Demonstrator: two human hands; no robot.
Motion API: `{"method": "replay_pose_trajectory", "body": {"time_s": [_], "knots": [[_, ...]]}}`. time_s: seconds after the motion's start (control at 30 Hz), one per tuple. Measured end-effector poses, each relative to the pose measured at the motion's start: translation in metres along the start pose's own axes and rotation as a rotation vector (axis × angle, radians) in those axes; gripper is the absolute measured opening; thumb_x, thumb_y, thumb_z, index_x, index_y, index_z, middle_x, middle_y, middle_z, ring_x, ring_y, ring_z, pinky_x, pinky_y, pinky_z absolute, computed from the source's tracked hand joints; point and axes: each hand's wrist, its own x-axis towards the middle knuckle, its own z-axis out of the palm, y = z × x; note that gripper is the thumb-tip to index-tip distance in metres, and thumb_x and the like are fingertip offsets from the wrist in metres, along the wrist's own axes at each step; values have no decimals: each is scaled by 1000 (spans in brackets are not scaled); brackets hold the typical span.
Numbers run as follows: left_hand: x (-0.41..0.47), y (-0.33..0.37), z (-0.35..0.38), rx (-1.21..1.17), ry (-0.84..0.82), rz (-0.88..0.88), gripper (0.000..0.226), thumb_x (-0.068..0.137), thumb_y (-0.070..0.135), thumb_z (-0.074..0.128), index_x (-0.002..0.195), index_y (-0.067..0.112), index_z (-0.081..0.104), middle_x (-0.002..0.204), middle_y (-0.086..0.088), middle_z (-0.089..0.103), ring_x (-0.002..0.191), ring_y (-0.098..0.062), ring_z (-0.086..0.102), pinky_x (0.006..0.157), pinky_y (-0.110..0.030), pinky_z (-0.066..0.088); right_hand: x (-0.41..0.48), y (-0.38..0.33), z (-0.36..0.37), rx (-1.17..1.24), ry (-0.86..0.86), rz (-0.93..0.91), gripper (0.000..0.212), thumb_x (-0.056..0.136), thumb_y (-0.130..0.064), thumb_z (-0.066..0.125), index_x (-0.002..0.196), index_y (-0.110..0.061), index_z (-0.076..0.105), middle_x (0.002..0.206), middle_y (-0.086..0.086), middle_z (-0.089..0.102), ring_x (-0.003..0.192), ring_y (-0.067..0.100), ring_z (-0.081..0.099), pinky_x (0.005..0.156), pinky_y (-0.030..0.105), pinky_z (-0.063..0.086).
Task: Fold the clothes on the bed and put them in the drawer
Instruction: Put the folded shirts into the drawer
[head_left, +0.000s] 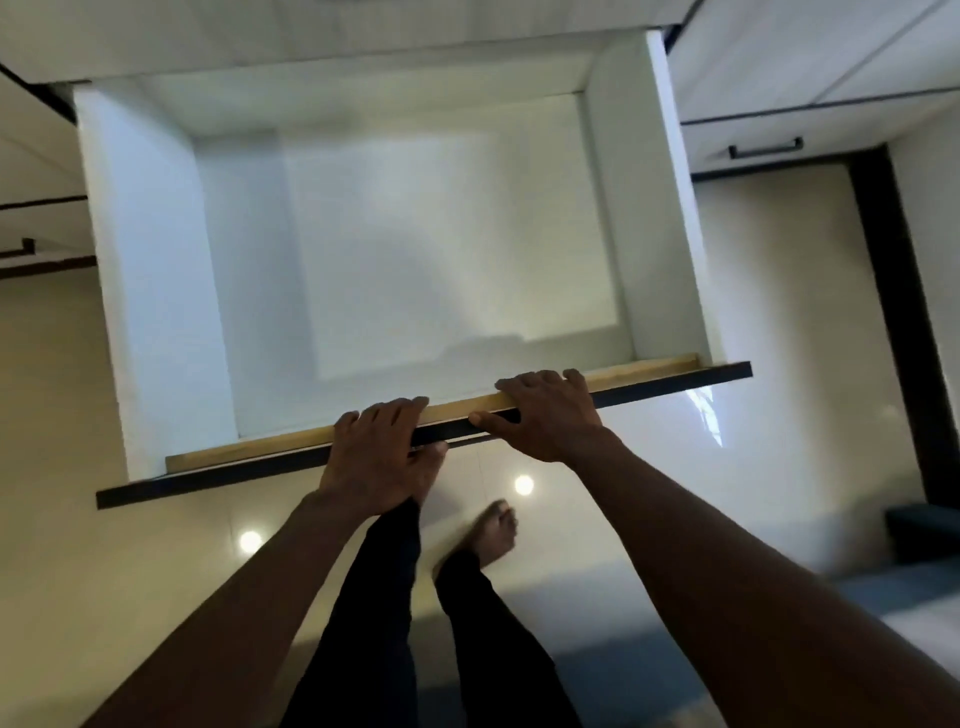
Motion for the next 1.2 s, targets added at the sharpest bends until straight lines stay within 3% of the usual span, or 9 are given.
{"method": "replay_pose_trajectory", "body": {"time_s": [0.1, 0.17, 0.27, 0.33, 0.43, 0.53, 0.73, 0.9, 1.2], "knots": [[-18, 2, 6, 10, -67, 7, 83, 86, 66, 17, 156, 24, 34, 154, 1, 44, 142, -23, 40, 116, -47, 25, -24, -6, 10, 0, -9, -17, 82, 91, -83, 25, 152, -30, 37, 157, 0, 42, 146, 28, 33, 119, 50, 18], [-13, -1, 3, 25, -51, 15, 66, 99, 53, 36, 156, 22, 32, 155, -2, 45, 141, -25, 41, 116, -47, 28, -32, -7, 5, 25, 30, -17, 79, 94, -77, 30, 156, -27, 31, 163, 1, 32, 152, 30, 22, 122, 50, 15], [7, -4, -23, 121, -256, 44, 76, 100, 53, 52, 162, 23, 19, 163, -3, 34, 146, -26, 38, 117, -45, 33, -52, -3, -11, 68, 0, 19, 80, 94, -71, 44, 158, -25, 26, 168, 3, 22, 155, 30, 14, 124, 52, 14], [9, 3, -45, 215, -373, 72, 88, 98, 63, 50, 164, 23, 10, 168, -3, 25, 150, -26, 33, 119, -43, 32, -73, -2, -24, 135, -9, 57, 82, 95, -65, 51, 160, -23, 22, 168, 5, 19, 155, 30, 14, 122, 53, 22], [-13, 41, -80, 211, -223, 224, 90, 94, 73, 34, 164, 21, 12, 170, -5, 19, 156, -23, 21, 122, -42, 27, -126, -1, -51, 348, 126, 177, 84, 99, -56, 54, 163, -24, 10, 171, 6, 10, 156, 30, 13, 118, 54, 30], [-46, 99, -113, 56, -66, 407, 94, 84, 76, 19, 162, 24, 25, 170, -2, 21, 157, -20, 17, 119, -41, 30, -189, 1, -74, 492, 359, 269, 80, 100, -50, 53, 163, -26, 11, 171, 5, 12, 156, 28, 16, 117, 52, 34], [-85, 238, -174, 81, -70, 943, 73, 96, 68, 37, 158, 30, 33, 169, 3, 20, 151, -23, 34, 111, -47, 45, -341, 19, -92, 784, 793, 516, 72, 101, -47, 55, 161, -27, 21, 170, 0, 15, 156, 19, 15, 122, 41, 28], [-95, 381, -213, 164, -74, 1311, 72, 95, 67, 40, 155, 26, 39, 170, 3, 20, 157, -19, 20, 116, -49, 38, -436, 69, -74, 889, 1087, 812, 64, 100, -45, 59, 157, -28, 33, 167, 1, 26, 154, 17, 21, 117, 29, 23], [-133, 621, -150, 412, -199, 1654, 55, 100, 48, 59, 150, 30, 45, 169, 5, 20, 153, -18, 28, 117, -43, 34, -563, 150, 19, 1334, 1405, 1244, 42, 98, -29, 67, 138, -19, 59, 142, 1, 53, 128, 19, 52, 109, 31, 42]]}}
